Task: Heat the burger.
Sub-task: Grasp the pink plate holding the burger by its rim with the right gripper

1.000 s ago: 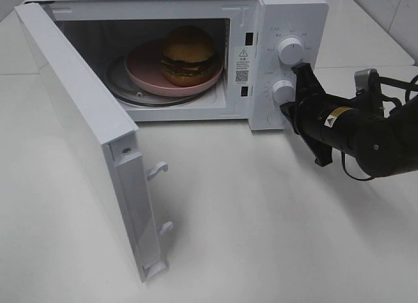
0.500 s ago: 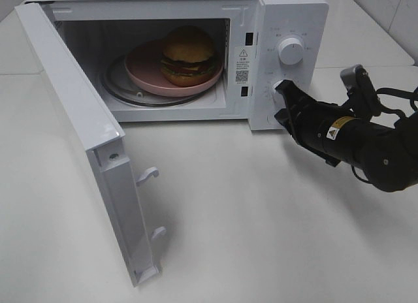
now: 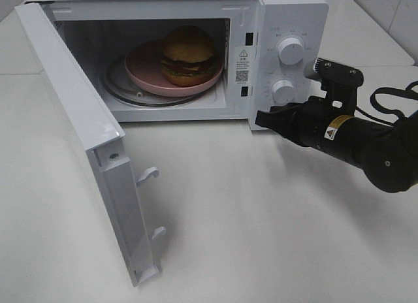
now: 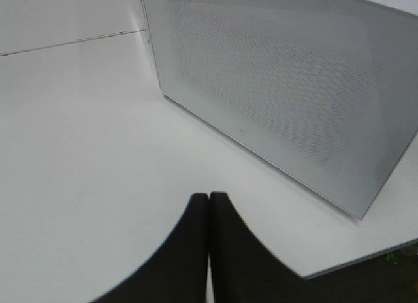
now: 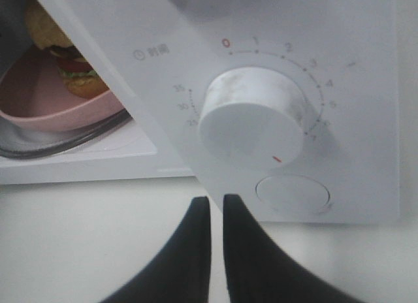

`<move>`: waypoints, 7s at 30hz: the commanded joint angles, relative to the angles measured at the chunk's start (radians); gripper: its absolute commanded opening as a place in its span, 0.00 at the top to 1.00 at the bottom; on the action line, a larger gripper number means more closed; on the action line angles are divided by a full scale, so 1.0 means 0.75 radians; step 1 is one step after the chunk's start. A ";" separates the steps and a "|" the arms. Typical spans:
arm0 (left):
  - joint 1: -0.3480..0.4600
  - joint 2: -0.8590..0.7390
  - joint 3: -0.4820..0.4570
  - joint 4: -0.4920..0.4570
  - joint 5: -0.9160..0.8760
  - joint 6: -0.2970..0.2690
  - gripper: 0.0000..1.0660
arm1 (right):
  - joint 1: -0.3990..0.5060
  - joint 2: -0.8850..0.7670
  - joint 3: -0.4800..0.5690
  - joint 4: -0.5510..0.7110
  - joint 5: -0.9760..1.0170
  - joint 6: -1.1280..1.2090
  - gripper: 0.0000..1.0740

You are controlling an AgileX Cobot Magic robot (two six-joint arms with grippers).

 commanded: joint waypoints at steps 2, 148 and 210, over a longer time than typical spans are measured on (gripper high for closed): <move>0.004 -0.007 0.007 -0.008 -0.016 -0.004 1.00 | -0.005 -0.012 0.000 -0.019 0.016 -0.212 0.91; 0.004 -0.007 0.007 -0.009 -0.017 -0.005 1.00 | 0.507 0.187 -1.189 0.192 1.531 -1.977 0.43; 0.004 -0.007 0.007 -0.009 -0.017 -0.005 1.00 | 0.397 0.372 -1.297 -0.152 1.485 -1.609 0.44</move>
